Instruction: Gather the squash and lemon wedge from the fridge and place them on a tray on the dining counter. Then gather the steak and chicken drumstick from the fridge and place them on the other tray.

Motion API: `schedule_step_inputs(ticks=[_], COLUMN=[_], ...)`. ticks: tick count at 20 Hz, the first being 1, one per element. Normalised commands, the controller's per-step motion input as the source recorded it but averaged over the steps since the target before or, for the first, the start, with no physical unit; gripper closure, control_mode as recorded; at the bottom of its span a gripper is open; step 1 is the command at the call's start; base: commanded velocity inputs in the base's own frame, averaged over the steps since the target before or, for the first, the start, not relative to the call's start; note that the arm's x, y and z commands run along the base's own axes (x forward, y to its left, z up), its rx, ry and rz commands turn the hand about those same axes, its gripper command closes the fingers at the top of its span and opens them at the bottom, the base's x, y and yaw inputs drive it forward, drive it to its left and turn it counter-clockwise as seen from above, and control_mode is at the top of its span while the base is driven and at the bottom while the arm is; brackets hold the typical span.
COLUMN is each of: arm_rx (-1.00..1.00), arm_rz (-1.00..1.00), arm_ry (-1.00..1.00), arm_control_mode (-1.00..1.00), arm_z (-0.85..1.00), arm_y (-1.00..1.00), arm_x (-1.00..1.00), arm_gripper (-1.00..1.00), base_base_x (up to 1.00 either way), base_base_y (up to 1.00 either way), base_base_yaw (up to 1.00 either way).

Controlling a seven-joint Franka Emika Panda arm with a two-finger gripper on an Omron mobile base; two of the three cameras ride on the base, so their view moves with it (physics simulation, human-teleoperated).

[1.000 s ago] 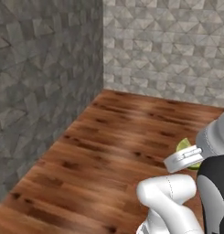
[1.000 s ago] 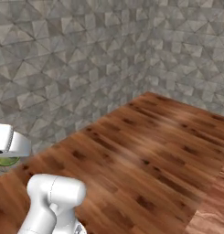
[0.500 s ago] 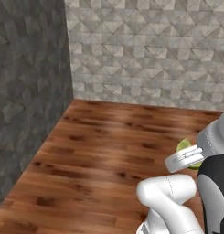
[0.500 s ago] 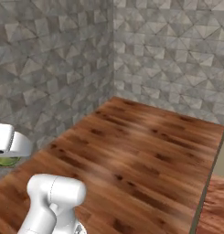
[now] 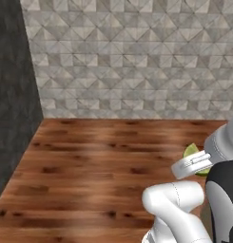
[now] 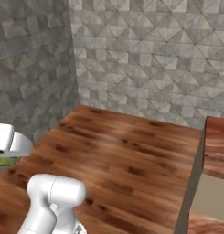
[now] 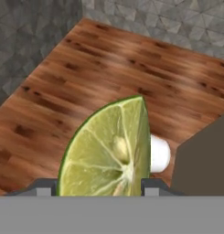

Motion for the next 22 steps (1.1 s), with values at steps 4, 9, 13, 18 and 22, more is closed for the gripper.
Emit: schedule_step_inputs(ticks=[4,9,13,18,22], arm_rx=[0.00,0.00,0.00,0.00,0.00], arm_rz=[0.00,0.00,0.00,0.00,0.00], arm_ry=[0.00,0.00,0.00,0.00,0.00], arm_control_mode=[1.00,1.00,1.00,1.00,1.00], arm_z=[0.00,0.00,0.00,0.00,0.00], arm_y=[0.00,0.00,0.00,0.00,0.00], arm_x=[0.00,0.00,0.00,0.00,0.00], arm_gripper=[1.00,1.00,1.00,1.00,1.00], base_base_x=[1.00,1.00,1.00,1.00,0.93], base_base_y=[0.00,0.09,0.16,0.13,0.00], base_base_yaw=[-0.31,-0.33,-0.35,-0.35,-0.35])
